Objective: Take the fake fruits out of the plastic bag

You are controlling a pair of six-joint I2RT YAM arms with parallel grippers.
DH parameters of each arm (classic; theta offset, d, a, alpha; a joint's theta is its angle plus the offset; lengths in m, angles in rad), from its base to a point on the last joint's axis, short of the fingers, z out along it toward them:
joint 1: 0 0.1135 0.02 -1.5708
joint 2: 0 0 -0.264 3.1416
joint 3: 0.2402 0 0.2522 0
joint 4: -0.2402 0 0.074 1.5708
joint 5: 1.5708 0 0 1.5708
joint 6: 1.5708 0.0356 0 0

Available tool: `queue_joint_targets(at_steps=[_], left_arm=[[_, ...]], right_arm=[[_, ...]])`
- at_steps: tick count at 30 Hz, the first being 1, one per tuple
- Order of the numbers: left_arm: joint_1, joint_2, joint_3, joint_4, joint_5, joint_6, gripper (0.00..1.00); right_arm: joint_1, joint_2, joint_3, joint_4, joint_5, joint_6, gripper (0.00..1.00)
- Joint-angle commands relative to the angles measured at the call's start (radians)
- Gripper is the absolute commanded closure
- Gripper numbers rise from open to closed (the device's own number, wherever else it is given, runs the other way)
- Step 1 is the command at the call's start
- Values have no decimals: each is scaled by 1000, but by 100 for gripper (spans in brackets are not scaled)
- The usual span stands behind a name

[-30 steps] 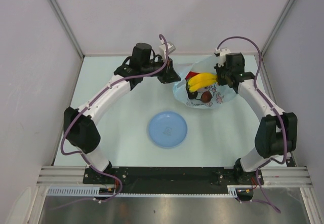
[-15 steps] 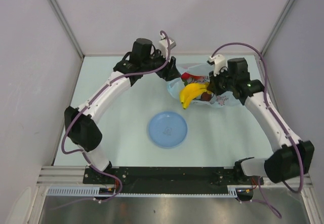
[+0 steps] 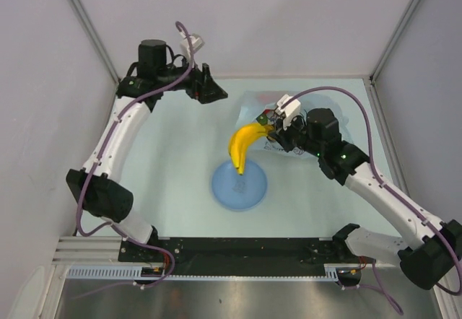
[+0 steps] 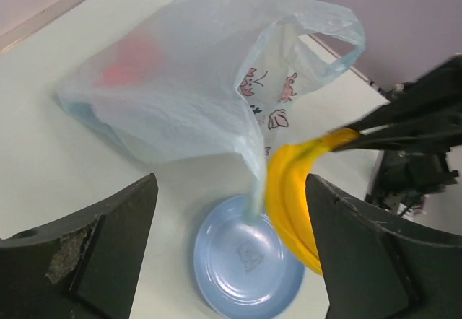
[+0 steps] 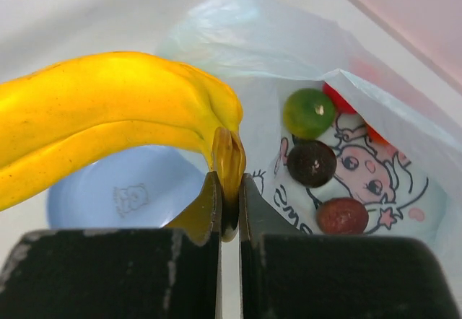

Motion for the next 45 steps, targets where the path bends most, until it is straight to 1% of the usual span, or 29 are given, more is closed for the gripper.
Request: queue_joint_targets(at_steps=[1, 4, 6, 8, 11, 14, 17, 18, 20, 21, 22, 23, 24, 25, 26, 28, 29, 31, 33, 35, 36, 38, 39, 40, 41, 43, 44, 45], left_arm=[[7, -92, -67, -121, 213, -35, 12], [-19, -115, -149, -144, 140, -31, 12], [-35, -135, -218, -113, 60, -35, 12], [-44, -150, -246, -104, 37, -51, 12], [-56, -161, -289, -73, 38, -95, 11], [-85, -158, -298, -90, -31, -69, 12], [-88, -166, -303, -104, -66, -55, 27], [-87, -170, -308, -113, -69, -43, 38], [-87, -182, -320, -121, -81, -17, 48], [-87, -201, -346, -116, -81, -9, 62], [-87, -210, -360, -112, -77, -5, 69], [-87, -219, -373, -113, -71, 2, 75], [-87, -235, -393, -133, -77, 21, 84], [-87, -245, -403, -147, -91, 52, 88], [-87, -258, -412, -160, -153, 72, 88], [-85, -304, -449, -205, -222, 121, 92], [-85, -325, -468, -214, -247, 132, 95], [-85, -382, -554, -210, -307, 153, 100], [-85, -417, -648, -173, -333, 152, 100], [-91, -452, -700, -145, -341, 161, 100], [-104, -457, -738, -119, -368, 161, 100], [-119, -454, -768, -92, -420, 152, 100], [-146, -450, -789, -64, -455, 140, 100], [-159, -442, -797, -53, -507, 140, 100], [-168, -433, -805, -40, -528, 138, 100], [-179, -425, -829, 0, -549, 123, 100], [-179, -420, -832, 10, -545, 114, 100], [-180, -408, -837, 26, -534, 89, 100]], right_arm=[[21, 34, -2, 230, 131, 8, 100], [44, 47, -1, 245, 141, 22, 100], [71, 45, -1, 288, 154, 19, 100], [91, 47, -1, 300, 169, 8, 100], [121, 53, -1, 314, 183, -3, 100], [139, 62, 1, 340, 189, -3, 100], [153, 68, -1, 352, 195, -6, 100], [154, 68, -1, 351, 195, -6, 100], [154, 71, -1, 334, 195, -7, 100], [154, 76, -2, 328, 195, -6, 100], [154, 78, -2, 320, 194, -4, 92], [151, 78, -2, 300, 184, -7, 78], [151, 76, -1, 285, 139, -17, 44], [151, 62, 1, 268, 120, -46, 31], [151, 50, 1, 213, 108, -63, 20], [151, 10, -1, 166, 100, -96, 8], [147, 3, 1, 120, 106, -99, 6], [122, -5, -1, 81, 115, -80, 5], [78, 5, 1, 55, 129, 0, 6], [41, 22, 1, 46, 119, 66, 7], [24, 24, -1, 47, 108, 81, 7], [-39, 36, -1, 67, 79, 118, 8], [-62, 38, 1, 79, 75, 137, 9], [-113, 39, -1, 93, 77, 153, 9], [-138, 39, 1, 122, 74, 170, 9], [-190, 27, 3, 139, 63, 207, 10], [-229, 22, 4, 141, 36, 209, 10], [-237, 18, 4, 138, 31, 200, 10]])
